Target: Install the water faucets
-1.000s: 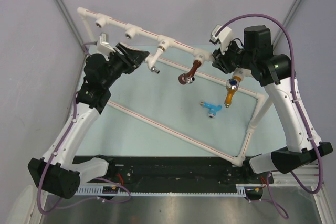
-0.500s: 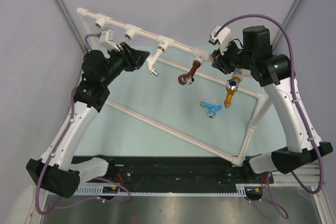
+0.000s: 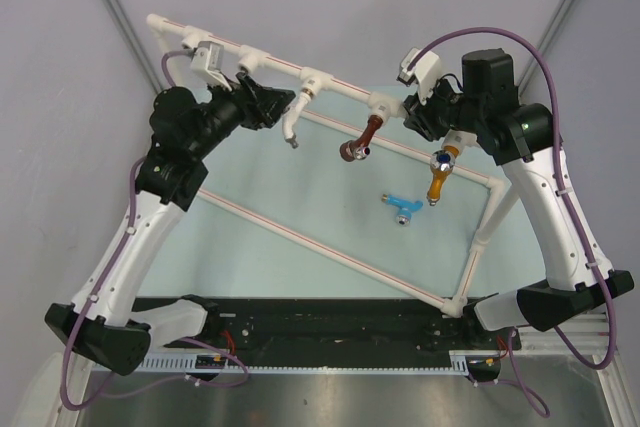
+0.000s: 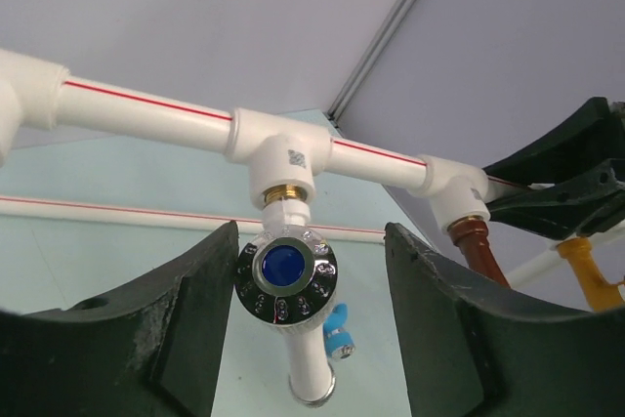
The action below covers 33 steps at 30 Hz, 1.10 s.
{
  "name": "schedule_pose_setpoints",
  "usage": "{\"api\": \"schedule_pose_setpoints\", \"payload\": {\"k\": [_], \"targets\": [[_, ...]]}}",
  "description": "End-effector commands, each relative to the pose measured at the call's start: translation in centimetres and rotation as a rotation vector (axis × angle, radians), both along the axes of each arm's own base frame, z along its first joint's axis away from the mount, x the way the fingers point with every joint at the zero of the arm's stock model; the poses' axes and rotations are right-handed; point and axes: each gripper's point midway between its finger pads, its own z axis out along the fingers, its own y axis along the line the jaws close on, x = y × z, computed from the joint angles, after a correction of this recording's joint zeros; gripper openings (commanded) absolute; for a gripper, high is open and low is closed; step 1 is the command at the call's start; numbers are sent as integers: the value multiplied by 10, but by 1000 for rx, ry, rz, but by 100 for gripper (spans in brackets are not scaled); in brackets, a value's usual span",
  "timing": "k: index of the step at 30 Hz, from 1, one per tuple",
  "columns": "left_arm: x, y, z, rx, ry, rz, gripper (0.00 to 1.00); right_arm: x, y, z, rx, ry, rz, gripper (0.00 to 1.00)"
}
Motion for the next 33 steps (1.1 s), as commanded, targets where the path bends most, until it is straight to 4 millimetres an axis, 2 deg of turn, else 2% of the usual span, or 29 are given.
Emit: {"api": "schedule_pose_setpoints", "payload": {"k": [1,9,14,19,22,24,26,27,28,31,32,33], "targets": [[-16,-12,34,-7,-103,-72,68,7,-11,-11,23,69,-134,0],[-25,-43,25,10,-78,-175,74,6,-10,-11,23,69,-133,0],[-42,-66,32,20,-96,-273,75,6,-9,-11,22,70,-131,0],[-64,-90,30,49,-91,-411,80,6,-8,-11,20,70,-129,0],[-76,-93,40,51,-116,-448,82,6,-10,-11,18,68,-133,0],[-79,-86,50,42,-136,-424,83,5,-10,-11,18,66,-132,0],[-74,-73,57,36,-145,-327,84,5,-10,-11,19,65,-134,0],[-71,-66,54,43,-121,-285,85,5,-10,-11,20,66,-133,0],[-59,-53,54,36,-101,-177,86,6,-10,-11,18,66,-134,0],[-54,-25,48,-3,-23,-13,88,5,-10,-12,18,66,-134,0],[-45,-12,36,-14,15,77,89,5,-11,-11,17,66,-135,0],[-50,1,41,-53,10,129,90,5,-10,-11,18,65,-134,0]]}}
